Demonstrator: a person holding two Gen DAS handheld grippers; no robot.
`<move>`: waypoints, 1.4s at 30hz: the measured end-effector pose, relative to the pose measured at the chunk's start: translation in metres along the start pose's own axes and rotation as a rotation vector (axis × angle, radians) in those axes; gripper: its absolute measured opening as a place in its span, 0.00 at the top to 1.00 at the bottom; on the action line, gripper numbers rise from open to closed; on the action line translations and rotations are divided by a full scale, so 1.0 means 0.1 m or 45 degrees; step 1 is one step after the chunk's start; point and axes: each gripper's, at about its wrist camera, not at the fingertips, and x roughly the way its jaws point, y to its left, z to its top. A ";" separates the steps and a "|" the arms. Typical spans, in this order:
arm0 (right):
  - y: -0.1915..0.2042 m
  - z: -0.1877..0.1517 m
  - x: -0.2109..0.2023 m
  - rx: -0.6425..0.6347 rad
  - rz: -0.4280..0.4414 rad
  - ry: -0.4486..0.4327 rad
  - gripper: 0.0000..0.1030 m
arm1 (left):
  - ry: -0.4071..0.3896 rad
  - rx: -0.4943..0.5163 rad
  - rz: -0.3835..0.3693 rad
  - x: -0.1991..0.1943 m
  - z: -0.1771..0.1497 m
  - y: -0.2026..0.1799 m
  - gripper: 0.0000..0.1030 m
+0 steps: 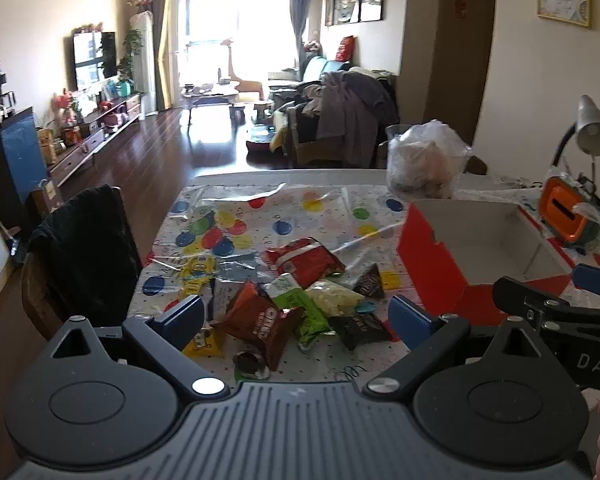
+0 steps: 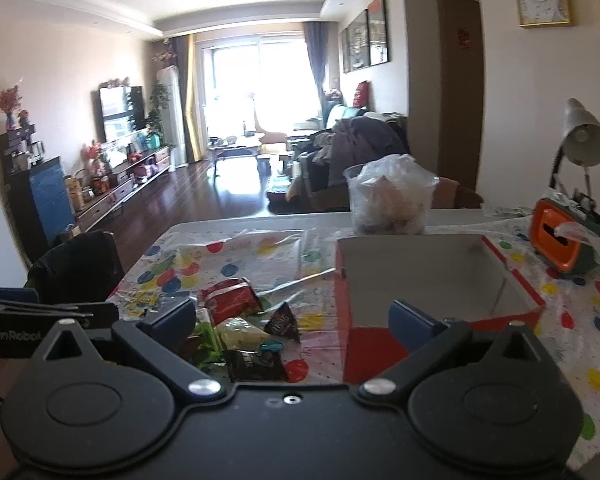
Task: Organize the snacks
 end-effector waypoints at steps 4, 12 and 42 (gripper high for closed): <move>-0.01 0.02 0.16 -0.013 0.038 0.025 0.00 | 0.025 -0.025 0.031 0.14 0.04 0.04 0.04; -0.06 -0.03 0.61 -0.067 0.164 0.122 0.03 | 0.178 -0.023 0.077 0.57 0.01 0.17 0.04; 0.43 -0.58 2.13 -1.163 0.550 0.555 0.38 | 0.765 -0.778 0.098 2.28 0.05 0.91 0.28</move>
